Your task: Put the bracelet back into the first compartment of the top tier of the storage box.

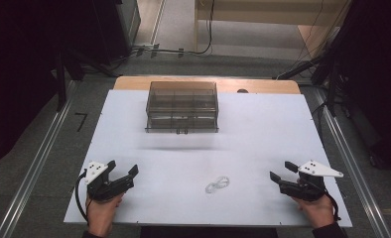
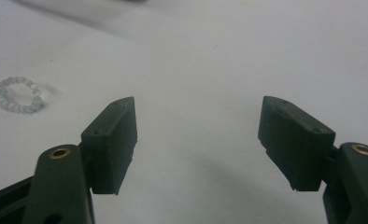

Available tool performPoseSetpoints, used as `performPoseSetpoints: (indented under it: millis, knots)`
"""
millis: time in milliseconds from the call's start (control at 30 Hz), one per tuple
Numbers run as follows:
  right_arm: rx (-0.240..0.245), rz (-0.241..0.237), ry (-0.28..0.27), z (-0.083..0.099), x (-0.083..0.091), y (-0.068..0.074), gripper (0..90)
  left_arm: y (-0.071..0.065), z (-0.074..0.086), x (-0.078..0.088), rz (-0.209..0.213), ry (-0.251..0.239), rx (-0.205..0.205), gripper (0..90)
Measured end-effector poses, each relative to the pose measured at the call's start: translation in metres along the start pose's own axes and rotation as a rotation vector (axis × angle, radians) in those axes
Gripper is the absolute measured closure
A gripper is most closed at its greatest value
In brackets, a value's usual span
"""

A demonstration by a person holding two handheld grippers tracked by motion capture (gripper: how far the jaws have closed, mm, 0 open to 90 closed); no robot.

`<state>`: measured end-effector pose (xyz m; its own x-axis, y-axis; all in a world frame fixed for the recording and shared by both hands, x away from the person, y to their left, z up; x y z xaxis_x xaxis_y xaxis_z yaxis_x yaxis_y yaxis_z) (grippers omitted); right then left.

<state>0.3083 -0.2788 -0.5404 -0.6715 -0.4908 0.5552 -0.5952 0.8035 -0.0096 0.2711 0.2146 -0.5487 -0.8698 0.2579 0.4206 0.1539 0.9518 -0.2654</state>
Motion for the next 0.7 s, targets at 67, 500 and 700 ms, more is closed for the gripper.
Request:
performPoseSetpoints:
  millis: [67,500,700]
  knots:
    - [0.0,-0.001,-0.001,-0.0003,0.0,0.0008,26.4,0.0,0.0,-0.0001,0.0,0.0,0.001,13.8]
    - [0.006,-0.007,0.0,-0.0014,-0.0012,0.0047,26.3,-0.0001,-0.0002,-0.0001,0.001,-0.001,0.002,13.8]
    - [0.016,-0.014,0.001,-0.0025,-0.0037,0.0082,26.3,-0.0001,0.0,-0.0002,0.003,0.0,0.003,13.8]
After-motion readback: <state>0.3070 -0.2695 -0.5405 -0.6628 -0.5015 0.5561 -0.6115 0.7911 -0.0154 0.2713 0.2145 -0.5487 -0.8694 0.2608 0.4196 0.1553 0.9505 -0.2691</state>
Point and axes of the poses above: each handheld gripper's, and its own axes: x roughly backward along the jaws, z roughly out of its underside, y roughly to its left, the point moved 8 cm from there along -x, roughly forward along the jaws, and after that the axes turned 3 degrees about x, right-handed, at the moved point
